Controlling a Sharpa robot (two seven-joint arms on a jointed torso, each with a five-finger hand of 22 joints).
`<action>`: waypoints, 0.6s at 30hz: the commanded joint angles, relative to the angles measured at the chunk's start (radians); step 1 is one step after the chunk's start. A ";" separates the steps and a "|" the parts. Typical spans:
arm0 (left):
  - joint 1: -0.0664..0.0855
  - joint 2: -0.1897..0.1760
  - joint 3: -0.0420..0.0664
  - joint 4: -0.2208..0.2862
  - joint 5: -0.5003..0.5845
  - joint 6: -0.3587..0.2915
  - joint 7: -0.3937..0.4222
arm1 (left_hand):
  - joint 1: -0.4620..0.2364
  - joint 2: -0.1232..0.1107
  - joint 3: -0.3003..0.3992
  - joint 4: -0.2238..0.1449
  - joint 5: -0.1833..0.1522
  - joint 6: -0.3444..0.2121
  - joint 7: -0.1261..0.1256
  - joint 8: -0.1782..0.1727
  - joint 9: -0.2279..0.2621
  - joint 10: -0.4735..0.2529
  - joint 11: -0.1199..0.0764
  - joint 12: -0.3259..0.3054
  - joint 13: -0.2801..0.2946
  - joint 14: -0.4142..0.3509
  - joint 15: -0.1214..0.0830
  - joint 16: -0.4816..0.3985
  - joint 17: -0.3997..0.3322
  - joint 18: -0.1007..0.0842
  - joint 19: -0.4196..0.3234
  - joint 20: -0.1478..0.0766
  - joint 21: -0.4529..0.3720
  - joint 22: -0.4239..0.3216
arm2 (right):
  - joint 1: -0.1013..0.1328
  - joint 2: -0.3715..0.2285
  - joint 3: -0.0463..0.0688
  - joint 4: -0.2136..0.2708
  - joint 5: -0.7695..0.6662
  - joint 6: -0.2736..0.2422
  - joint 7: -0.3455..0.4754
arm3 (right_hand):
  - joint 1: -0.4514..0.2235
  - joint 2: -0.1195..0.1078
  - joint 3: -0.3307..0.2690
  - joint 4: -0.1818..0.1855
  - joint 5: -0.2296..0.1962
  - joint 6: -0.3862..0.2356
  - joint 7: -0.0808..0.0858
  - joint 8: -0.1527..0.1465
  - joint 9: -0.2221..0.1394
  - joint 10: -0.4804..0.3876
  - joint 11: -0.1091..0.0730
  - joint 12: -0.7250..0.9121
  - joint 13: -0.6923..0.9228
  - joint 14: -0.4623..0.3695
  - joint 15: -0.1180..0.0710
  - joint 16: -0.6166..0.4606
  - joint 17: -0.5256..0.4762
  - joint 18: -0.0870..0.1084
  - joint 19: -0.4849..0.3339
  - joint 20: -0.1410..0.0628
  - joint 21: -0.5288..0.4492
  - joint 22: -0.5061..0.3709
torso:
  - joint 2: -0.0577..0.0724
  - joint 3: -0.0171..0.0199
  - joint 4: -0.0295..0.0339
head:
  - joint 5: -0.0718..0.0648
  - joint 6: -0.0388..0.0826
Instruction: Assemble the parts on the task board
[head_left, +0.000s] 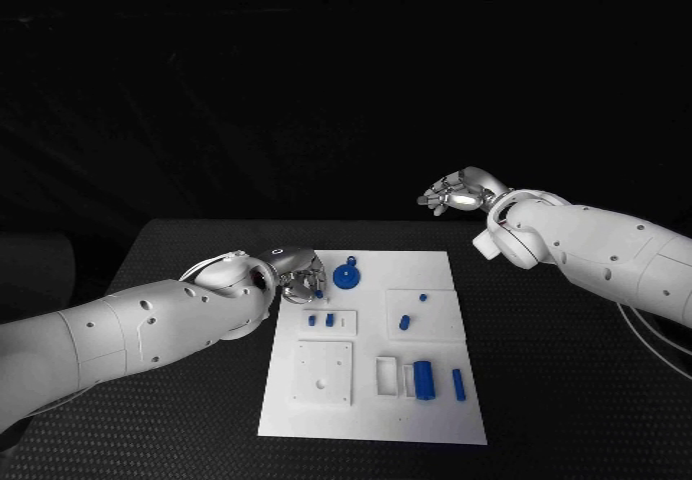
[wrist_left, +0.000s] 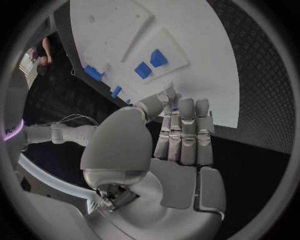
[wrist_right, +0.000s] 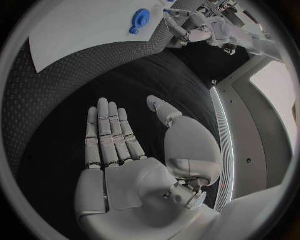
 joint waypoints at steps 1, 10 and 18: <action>-0.001 0.008 0.000 0.000 0.005 0.010 0.010 | -0.011 0.001 0.003 0.004 0.005 0.006 0.000 0.004 0.001 0.007 0.002 0.000 0.000 0.004 -0.002 0.002 -0.002 0.005 0.003 -0.028 0.003 0.020 | 0.000 0.001 0.000 0.000 0.000 0.012 0.009 | -0.004 0.005 0.001 -0.006 0.004 -0.005 0.010 0.006 -0.001 0.006 -0.001 -0.004 0.000 0.002 0.005 -0.006 0.001 0.007 0.005 0.004 -0.004 0.001 | 0.000 0.0002 -0.0003 | -0.001 -0.001; -0.002 0.018 0.000 -0.006 0.005 0.019 0.010 | -0.011 0.001 0.004 0.003 0.005 0.006 0.000 0.003 0.001 0.008 0.002 -0.001 0.000 0.004 -0.002 0.002 -0.002 0.005 0.003 -0.028 0.003 0.020 | 0.000 0.002 0.000 0.001 0.000 0.012 0.009 | -0.004 0.005 0.000 -0.006 0.004 -0.005 0.010 0.006 -0.002 0.006 -0.001 -0.004 0.000 0.002 0.005 -0.006 0.002 0.008 0.005 0.005 -0.005 0.002 | 0.000 0.0005 -0.0003 | -0.002 -0.002; -0.002 0.016 -0.002 -0.010 0.005 0.026 0.008 | -0.011 0.001 0.004 0.003 0.005 0.006 0.000 0.003 0.000 0.008 0.002 -0.001 -0.001 0.004 -0.003 0.002 -0.003 0.005 0.003 -0.028 0.003 0.020 | 0.000 0.002 0.000 0.001 0.000 0.012 0.009 | -0.004 0.005 0.000 -0.007 0.004 -0.005 0.010 0.006 -0.002 0.006 -0.001 -0.004 0.000 0.002 0.005 -0.006 0.002 0.008 0.005 0.005 -0.006 0.002 | 0.000 0.0009 0.0008 | -0.004 -0.003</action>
